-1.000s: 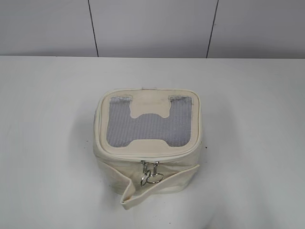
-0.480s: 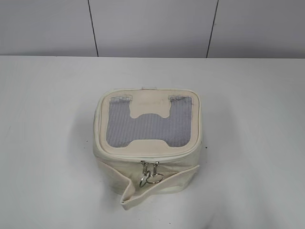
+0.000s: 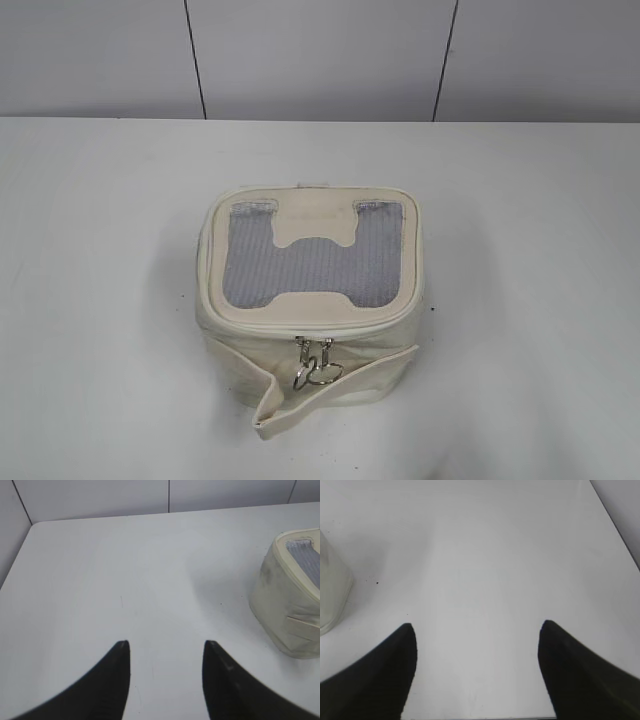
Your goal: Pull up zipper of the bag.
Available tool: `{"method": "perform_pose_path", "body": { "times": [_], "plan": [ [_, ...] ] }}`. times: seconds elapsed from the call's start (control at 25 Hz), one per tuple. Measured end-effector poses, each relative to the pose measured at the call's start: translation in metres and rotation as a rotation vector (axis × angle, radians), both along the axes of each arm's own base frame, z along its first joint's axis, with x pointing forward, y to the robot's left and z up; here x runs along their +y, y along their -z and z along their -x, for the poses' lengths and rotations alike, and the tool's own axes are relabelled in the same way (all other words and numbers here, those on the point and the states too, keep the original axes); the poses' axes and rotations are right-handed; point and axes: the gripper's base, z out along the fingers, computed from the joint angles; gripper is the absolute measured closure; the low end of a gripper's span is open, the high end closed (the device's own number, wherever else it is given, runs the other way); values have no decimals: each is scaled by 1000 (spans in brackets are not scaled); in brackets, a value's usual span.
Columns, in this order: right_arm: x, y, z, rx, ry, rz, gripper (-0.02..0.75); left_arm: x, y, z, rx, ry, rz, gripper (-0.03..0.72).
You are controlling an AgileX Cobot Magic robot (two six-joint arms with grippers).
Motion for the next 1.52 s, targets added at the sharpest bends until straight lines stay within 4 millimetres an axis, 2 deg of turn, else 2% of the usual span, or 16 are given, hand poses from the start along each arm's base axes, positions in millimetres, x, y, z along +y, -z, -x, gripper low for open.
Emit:
{"method": "perform_pose_path", "body": {
  "times": [0.4, 0.72, 1.52],
  "plan": [
    [0, 0, 0, 0, 0, 0, 151, 1, 0, 0, 0, -4, -4, 323],
    [0, 0, 0, 0, 0, 0, 151, 8, 1, 0, 9, -107, 29, 323],
    [0, 0, 0, 0, 0, 0, 151, 8, 0, -1, 4, -112, 33, 323]
  ]
}}
